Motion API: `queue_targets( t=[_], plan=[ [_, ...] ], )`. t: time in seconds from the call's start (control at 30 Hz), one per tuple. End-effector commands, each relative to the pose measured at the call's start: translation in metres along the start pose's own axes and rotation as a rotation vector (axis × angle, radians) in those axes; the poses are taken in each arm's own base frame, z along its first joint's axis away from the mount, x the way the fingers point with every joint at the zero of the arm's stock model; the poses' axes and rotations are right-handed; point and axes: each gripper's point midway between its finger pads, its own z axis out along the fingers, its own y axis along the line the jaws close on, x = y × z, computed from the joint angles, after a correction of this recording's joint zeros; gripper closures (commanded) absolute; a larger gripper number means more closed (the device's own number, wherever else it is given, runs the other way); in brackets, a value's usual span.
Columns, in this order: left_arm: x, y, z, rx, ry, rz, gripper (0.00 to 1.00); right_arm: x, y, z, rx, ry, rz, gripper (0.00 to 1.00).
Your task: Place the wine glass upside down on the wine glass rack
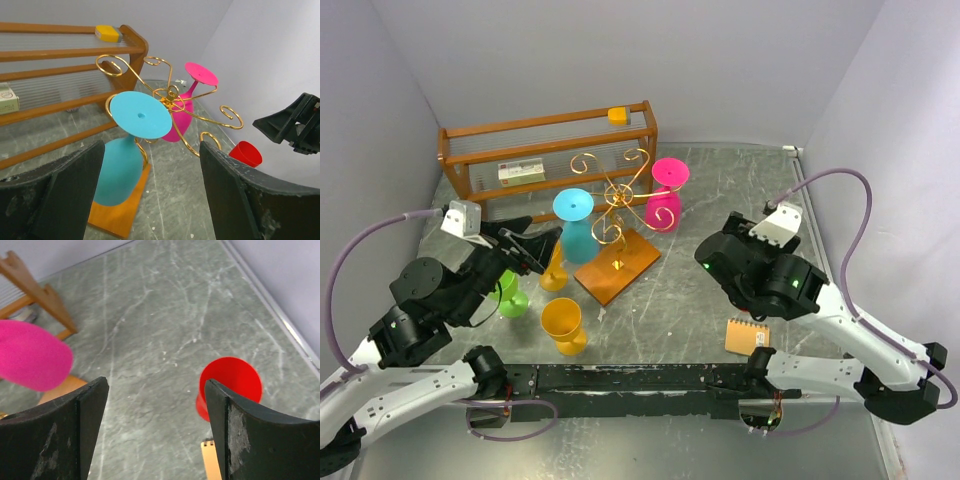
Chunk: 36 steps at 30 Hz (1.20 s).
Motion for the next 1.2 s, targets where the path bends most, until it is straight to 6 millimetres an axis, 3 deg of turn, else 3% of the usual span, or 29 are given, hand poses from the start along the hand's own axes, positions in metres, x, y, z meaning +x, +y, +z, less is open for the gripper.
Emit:
queue_targets(
  t=[0.0,0.13,0.27,0.4,0.57,0.8,0.97,1.17],
  plan=[
    [-0.015,0.0,0.001,0.011,-0.073,0.034,0.13,-0.005,-0.033,0.006,0.12,-0.051,-0.032,0.21],
    [-0.016,-0.001,0.001,0.013,-0.076,0.033,0.13,-0.005,-0.036,0.018,0.134,-0.033,-0.036,0.2],
    [-0.014,-0.001,0.002,0.011,-0.071,0.031,0.14,0.01,-0.031,0.056,0.106,0.059,-0.081,0.2],
    [-0.016,0.0,0.0,0.007,-0.072,0.029,0.14,0.022,-0.054,0.085,0.184,0.14,-0.039,0.24],
    [-0.019,0.001,-0.002,0.004,-0.08,0.027,0.14,0.041,-0.063,0.089,0.223,0.196,0.021,0.3],
    [-0.024,-0.005,-0.004,0.036,-0.092,0.032,0.14,0.085,-0.07,0.091,0.237,0.283,0.092,0.41],
    [-0.027,-0.01,-0.007,0.067,-0.093,0.036,0.13,0.09,-0.072,0.092,0.247,0.286,0.133,0.5],
    [-0.028,-0.016,-0.011,0.105,-0.094,0.033,0.13,0.097,-0.073,0.094,0.243,0.295,0.142,0.72]
  ],
)
